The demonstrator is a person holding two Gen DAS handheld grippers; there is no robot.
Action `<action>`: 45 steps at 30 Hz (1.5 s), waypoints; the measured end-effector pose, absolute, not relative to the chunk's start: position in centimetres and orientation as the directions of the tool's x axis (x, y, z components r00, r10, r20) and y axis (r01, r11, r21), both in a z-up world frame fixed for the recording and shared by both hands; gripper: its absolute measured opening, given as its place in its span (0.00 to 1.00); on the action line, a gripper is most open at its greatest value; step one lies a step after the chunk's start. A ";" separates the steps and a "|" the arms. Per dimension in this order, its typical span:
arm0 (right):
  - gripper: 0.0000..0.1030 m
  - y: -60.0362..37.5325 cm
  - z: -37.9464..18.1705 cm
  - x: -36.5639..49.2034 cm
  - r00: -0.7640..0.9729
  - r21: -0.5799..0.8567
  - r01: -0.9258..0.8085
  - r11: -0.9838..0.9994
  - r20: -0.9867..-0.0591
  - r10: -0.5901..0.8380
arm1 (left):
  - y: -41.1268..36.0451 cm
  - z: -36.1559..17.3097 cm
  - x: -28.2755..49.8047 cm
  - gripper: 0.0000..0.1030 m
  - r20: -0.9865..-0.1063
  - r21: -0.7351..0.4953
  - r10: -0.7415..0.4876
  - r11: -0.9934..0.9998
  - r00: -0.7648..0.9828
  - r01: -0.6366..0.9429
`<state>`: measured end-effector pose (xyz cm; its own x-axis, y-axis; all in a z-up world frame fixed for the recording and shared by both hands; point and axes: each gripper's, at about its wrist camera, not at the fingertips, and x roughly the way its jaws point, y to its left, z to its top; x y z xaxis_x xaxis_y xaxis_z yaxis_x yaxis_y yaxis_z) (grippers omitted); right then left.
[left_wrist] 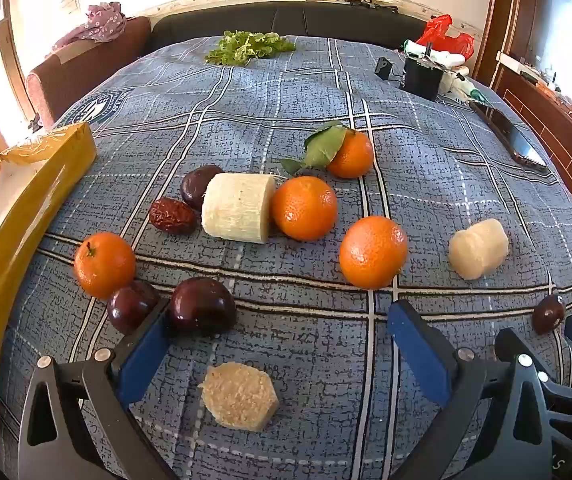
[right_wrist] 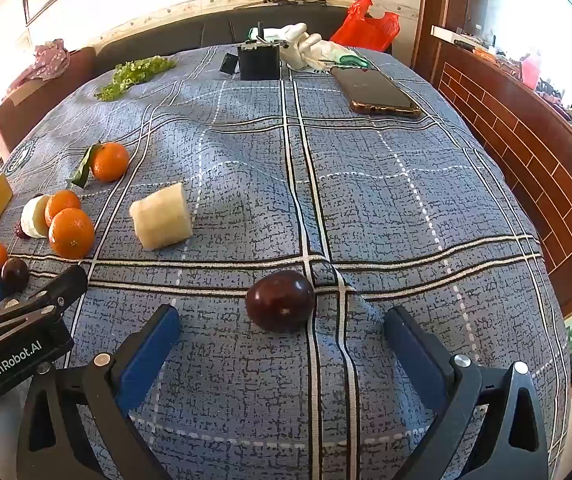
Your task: Organize fruits
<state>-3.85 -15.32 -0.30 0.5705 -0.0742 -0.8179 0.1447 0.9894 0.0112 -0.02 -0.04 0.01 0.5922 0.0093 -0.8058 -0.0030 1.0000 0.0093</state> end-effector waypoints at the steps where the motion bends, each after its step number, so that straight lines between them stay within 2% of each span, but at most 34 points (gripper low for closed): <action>1: 1.00 -15.3 -0.3 -3.9 0.572 0.011 0.145 0.989 -0.817 -0.074 | 0.0 0.0 0.0 1.00 -0.807 0.003 0.004 1.000 0.590 -0.003; 45: 1.00 -15.0 -0.1 -3.8 0.548 0.021 0.190 0.982 -0.831 -0.088 | 0.0 0.0 0.0 1.00 -0.809 0.001 0.002 1.000 0.588 -0.003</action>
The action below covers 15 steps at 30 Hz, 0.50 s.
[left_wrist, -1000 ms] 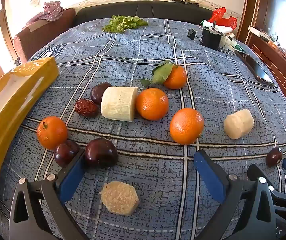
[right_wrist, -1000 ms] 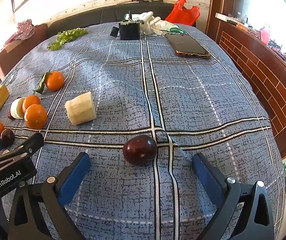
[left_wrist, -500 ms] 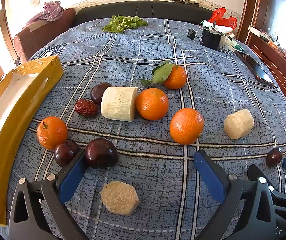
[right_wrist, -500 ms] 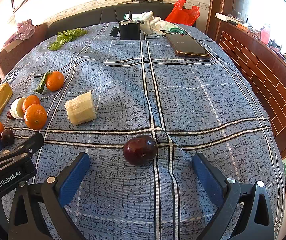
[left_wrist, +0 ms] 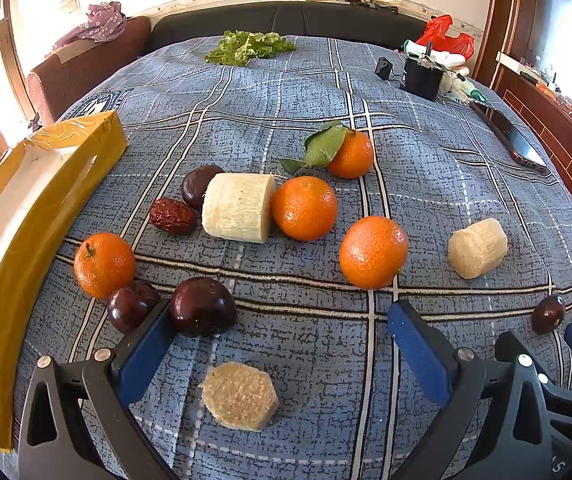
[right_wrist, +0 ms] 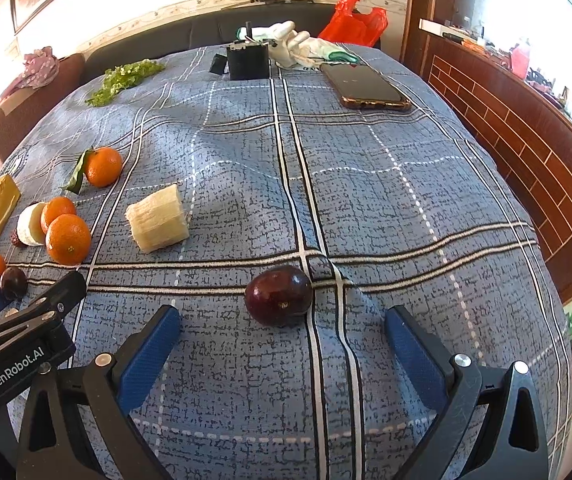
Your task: Organize fruits
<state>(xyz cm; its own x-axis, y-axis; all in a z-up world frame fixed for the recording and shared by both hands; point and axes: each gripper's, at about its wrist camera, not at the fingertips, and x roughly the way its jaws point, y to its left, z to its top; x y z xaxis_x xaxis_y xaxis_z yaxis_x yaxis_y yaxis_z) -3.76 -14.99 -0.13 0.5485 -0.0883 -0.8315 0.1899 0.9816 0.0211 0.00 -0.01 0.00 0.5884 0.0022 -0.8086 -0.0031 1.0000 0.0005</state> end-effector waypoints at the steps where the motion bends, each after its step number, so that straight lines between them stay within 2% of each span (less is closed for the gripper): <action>1: 1.00 -14.8 -0.2 -3.7 0.546 0.021 0.198 0.980 -0.833 -0.092 | 0.0 0.0 0.0 1.00 -0.809 0.000 0.002 1.000 0.588 -0.003; 15: 1.00 -15.1 -0.1 -4.2 0.545 0.020 0.215 0.976 -0.832 -0.103 | 0.0 0.1 0.6 1.00 -0.836 0.005 -0.011 1.000 0.549 0.028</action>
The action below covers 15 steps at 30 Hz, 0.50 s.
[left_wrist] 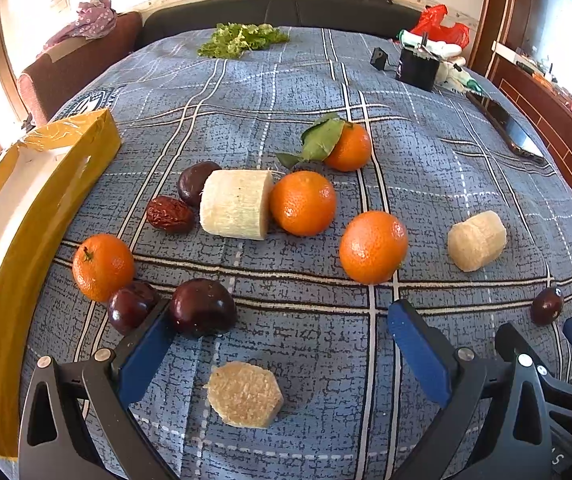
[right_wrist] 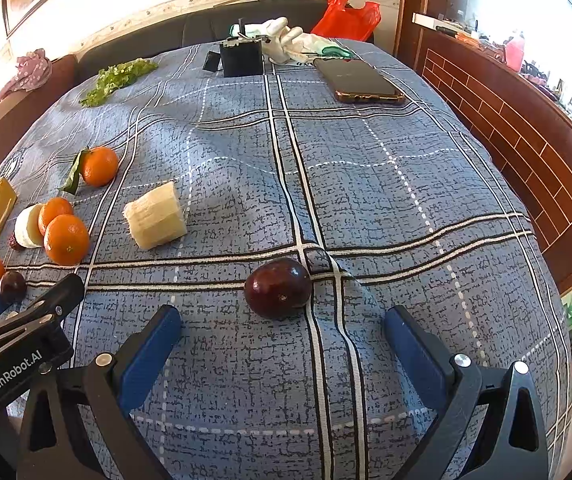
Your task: Organize fruits
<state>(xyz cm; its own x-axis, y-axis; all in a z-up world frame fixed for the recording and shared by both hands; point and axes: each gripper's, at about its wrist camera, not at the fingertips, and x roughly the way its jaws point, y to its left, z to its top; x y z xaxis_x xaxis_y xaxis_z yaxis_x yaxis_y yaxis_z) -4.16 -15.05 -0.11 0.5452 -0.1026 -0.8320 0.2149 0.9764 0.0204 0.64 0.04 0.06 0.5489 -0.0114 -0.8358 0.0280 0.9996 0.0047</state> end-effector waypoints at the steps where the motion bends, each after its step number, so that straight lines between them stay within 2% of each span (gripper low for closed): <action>1: 1.00 -15.1 -0.1 -4.2 0.545 0.020 0.215 0.976 -0.832 -0.103 | 0.0 0.0 0.8 1.00 -0.839 0.006 -0.011 1.000 0.544 0.029; 15: 1.00 -15.0 -0.1 -4.2 0.545 0.021 0.214 0.977 -0.832 -0.102 | 0.7 0.1 0.0 1.00 -0.851 -0.006 -0.049 0.996 0.523 0.084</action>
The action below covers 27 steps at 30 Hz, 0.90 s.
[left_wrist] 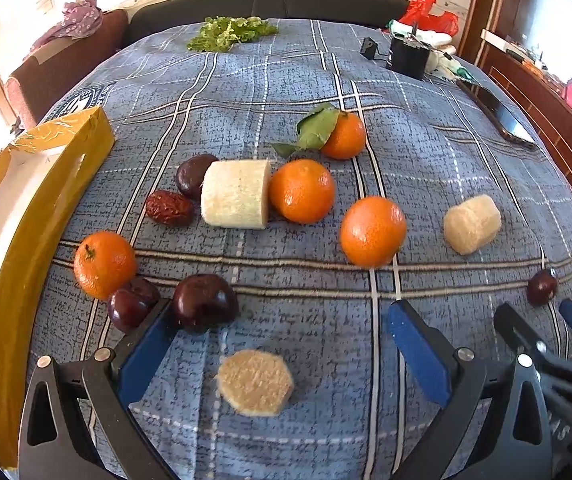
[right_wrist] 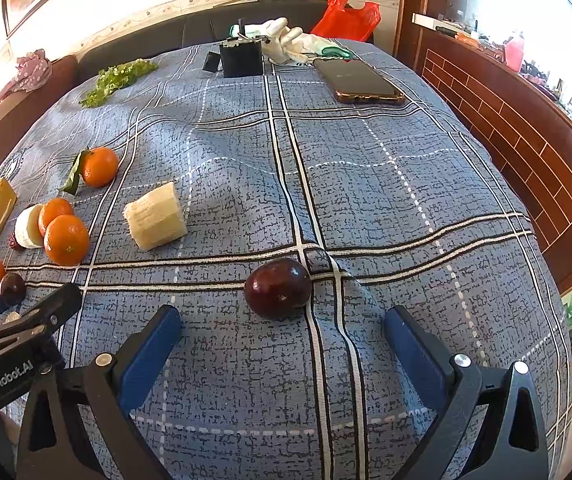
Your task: Organize fruits
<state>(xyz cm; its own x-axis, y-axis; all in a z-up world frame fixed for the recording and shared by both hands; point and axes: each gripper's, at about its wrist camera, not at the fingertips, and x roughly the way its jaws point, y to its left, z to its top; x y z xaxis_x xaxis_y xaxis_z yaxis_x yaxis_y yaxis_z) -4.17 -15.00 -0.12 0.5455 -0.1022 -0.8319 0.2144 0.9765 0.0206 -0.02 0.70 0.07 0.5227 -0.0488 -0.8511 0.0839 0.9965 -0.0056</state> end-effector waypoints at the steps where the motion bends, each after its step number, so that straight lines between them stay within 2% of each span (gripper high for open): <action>1: 1.00 -15.0 -0.1 -4.2 0.545 0.020 0.214 0.977 -0.832 -0.102 | 0.8 0.1 -0.2 1.00 -0.851 -0.005 -0.054 0.995 0.522 0.095; 15: 1.00 -15.3 0.0 -3.7 0.509 0.022 0.185 0.983 -0.857 -0.076 | 0.4 0.2 -3.1 1.00 -0.874 0.001 -0.112 0.973 0.473 0.232; 23: 1.00 -14.8 0.0 -4.5 0.508 0.006 0.223 0.975 -0.854 -0.111 | 1.2 0.3 -4.4 1.00 -0.877 -0.012 -0.110 0.978 0.468 0.207; 25: 1.00 -14.6 0.1 -4.6 0.506 -0.010 0.233 0.973 -0.853 -0.130 | 2.0 0.6 -5.1 1.00 -0.869 -0.067 -0.151 0.979 0.471 0.191; 27: 1.00 -14.4 0.2 -4.7 0.509 -0.022 0.231 0.973 -0.849 -0.141 | 3.8 1.3 -6.1 0.92 -0.847 -0.173 -0.234 0.970 0.476 0.169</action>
